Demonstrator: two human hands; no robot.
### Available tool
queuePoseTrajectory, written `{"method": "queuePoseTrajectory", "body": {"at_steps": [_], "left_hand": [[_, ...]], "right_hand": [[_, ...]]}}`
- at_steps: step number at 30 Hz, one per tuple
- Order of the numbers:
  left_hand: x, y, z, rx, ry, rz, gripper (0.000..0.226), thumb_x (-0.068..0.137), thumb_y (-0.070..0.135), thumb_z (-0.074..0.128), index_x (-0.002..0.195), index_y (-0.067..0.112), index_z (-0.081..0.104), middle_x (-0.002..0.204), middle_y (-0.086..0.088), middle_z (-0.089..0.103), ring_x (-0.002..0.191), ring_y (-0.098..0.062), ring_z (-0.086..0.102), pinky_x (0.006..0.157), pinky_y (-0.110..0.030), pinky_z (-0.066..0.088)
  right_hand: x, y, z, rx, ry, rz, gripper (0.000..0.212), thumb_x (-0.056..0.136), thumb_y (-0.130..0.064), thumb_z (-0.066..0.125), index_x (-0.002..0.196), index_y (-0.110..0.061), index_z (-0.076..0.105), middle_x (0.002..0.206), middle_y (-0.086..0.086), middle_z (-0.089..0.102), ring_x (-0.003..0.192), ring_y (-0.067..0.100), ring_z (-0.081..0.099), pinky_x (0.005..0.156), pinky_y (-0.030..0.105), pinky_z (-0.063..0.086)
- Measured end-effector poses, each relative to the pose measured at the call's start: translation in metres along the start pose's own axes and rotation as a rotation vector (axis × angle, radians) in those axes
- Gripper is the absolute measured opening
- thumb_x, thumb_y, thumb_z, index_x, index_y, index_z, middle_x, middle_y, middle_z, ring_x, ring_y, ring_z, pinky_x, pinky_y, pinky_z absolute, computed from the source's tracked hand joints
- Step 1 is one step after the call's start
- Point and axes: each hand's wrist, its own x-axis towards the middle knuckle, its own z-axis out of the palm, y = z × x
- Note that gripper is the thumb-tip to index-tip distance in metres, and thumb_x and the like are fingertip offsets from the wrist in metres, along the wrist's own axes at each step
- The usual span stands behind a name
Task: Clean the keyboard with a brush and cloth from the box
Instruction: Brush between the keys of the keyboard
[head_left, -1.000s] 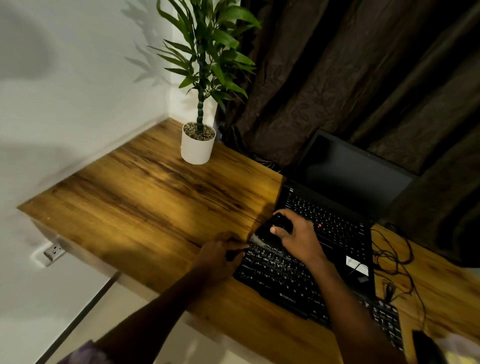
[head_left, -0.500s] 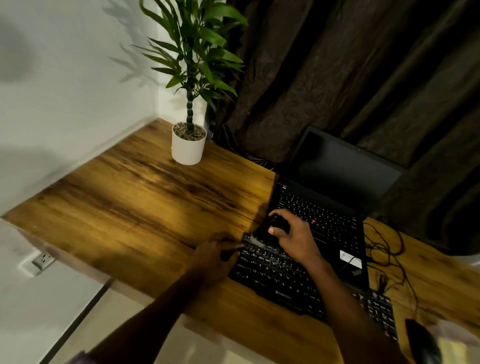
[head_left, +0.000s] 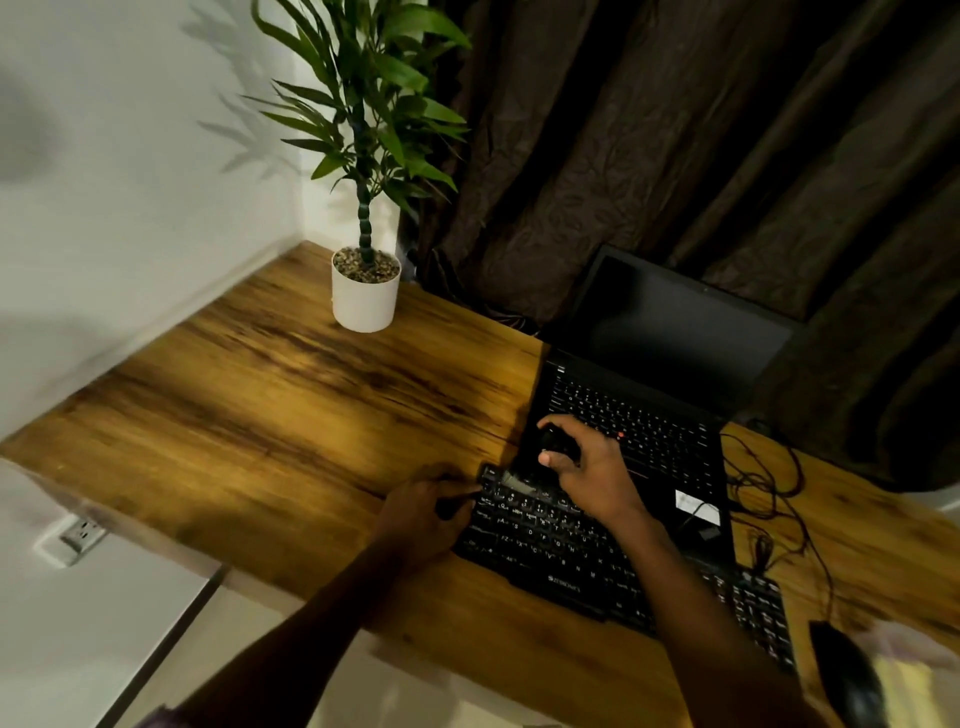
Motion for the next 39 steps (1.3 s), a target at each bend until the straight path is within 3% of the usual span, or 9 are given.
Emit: {"method": "queuePoseTrajectory", "body": {"at_steps": [5, 8, 10, 13, 15, 23, 26, 31, 39], "left_hand": [[0.001, -0.002, 0.001, -0.011, 0.01, 0.001, 0.044, 0.082, 0.057, 0.046, 0.116, 0.042, 0.07, 0.122, 0.013, 0.062, 0.115, -0.006, 0.056, 0.088, -0.024, 0.049], [0.001, -0.008, 0.006, -0.027, 0.013, 0.005, 0.04, 0.084, 0.056, 0.049, 0.115, 0.043, 0.07, 0.122, 0.012, 0.063, 0.114, -0.007, 0.058, 0.089, -0.028, 0.053], [0.001, -0.012, 0.009, -0.031, 0.013, -0.001, 0.038, 0.084, 0.056, 0.051, 0.115, 0.044, 0.07, 0.121, 0.014, 0.062, 0.112, -0.006, 0.059, 0.089, -0.029, 0.053], [0.001, -0.013, 0.01, -0.029, 0.013, -0.016, 0.039, 0.084, 0.058, 0.051, 0.116, 0.047, 0.068, 0.122, 0.019, 0.06, 0.113, -0.002, 0.056, 0.092, -0.027, 0.051], [0.002, -0.014, 0.01, -0.024, 0.004, -0.01, 0.037, 0.085, 0.057, 0.052, 0.118, 0.048, 0.067, 0.123, 0.02, 0.059, 0.114, 0.0, 0.056, 0.093, -0.026, 0.051], [0.002, -0.016, 0.012, -0.041, 0.026, 0.029, 0.036, 0.086, 0.055, 0.053, 0.117, 0.046, 0.067, 0.122, 0.016, 0.061, 0.113, -0.003, 0.057, 0.09, -0.031, 0.054], [0.002, -0.016, 0.013, -0.042, 0.064, 0.067, 0.032, 0.086, 0.05, 0.058, 0.115, 0.043, 0.07, 0.115, 0.017, 0.065, 0.108, -0.005, 0.06, 0.085, -0.032, 0.056], [0.001, -0.014, 0.011, -0.033, 0.08, 0.057, 0.036, 0.084, 0.054, 0.054, 0.113, 0.043, 0.071, 0.117, 0.016, 0.065, 0.109, -0.003, 0.059, 0.086, -0.023, 0.052], [0.001, -0.014, 0.012, -0.037, 0.101, 0.085, 0.033, 0.084, 0.05, 0.057, 0.109, 0.038, 0.074, 0.11, 0.015, 0.067, 0.102, 0.004, 0.056, 0.079, -0.015, 0.047]], "right_hand": [[-0.005, 0.004, -0.003, -0.041, -0.014, -0.012, 0.045, 0.091, -0.002, 0.067, 0.126, -0.03, 0.062, 0.115, 0.003, 0.065, 0.071, -0.009, 0.061, 0.06, 0.013, 0.052], [-0.007, 0.019, -0.015, -0.186, -0.004, 0.002, 0.054, 0.09, -0.012, 0.07, 0.129, -0.047, 0.056, 0.122, 0.0, 0.062, 0.096, 0.021, 0.061, 0.09, 0.04, 0.057], [-0.006, 0.023, -0.019, -0.252, -0.016, 0.007, 0.054, 0.09, -0.015, 0.07, 0.132, -0.046, 0.054, 0.12, 0.0, 0.062, 0.103, 0.024, 0.059, 0.096, 0.042, 0.053], [-0.004, 0.013, -0.015, -0.154, -0.012, 0.0, 0.049, 0.09, -0.008, 0.07, 0.13, -0.035, 0.061, 0.115, 0.003, 0.067, 0.087, 0.006, 0.065, 0.076, 0.025, 0.058], [-0.003, 0.007, -0.01, -0.087, -0.011, -0.006, 0.046, 0.089, -0.004, 0.07, 0.127, -0.029, 0.064, 0.11, 0.002, 0.07, 0.076, -0.006, 0.063, 0.064, 0.011, 0.05], [-0.011, 0.024, -0.03, -0.194, -0.018, 0.007, 0.049, 0.087, -0.003, 0.072, 0.127, -0.03, 0.065, 0.12, -0.001, 0.065, 0.079, -0.012, 0.057, 0.067, 0.0, 0.041], [-0.012, 0.025, -0.03, -0.191, -0.013, 0.007, 0.047, 0.086, -0.002, 0.073, 0.124, -0.029, 0.067, 0.114, -0.002, 0.065, 0.062, -0.015, 0.053, 0.059, 0.003, 0.039], [-0.014, 0.014, -0.02, -0.042, 0.008, 0.023, 0.042, 0.088, 0.0, 0.07, 0.118, -0.029, 0.067, 0.109, -0.002, 0.069, 0.083, -0.006, 0.065, 0.066, 0.01, 0.052], [-0.025, 0.038, -0.045, -0.215, 0.002, 0.005, 0.049, 0.085, -0.001, 0.073, 0.121, -0.034, 0.066, 0.115, -0.002, 0.068, 0.071, -0.014, 0.055, 0.069, 0.009, 0.043]]}}
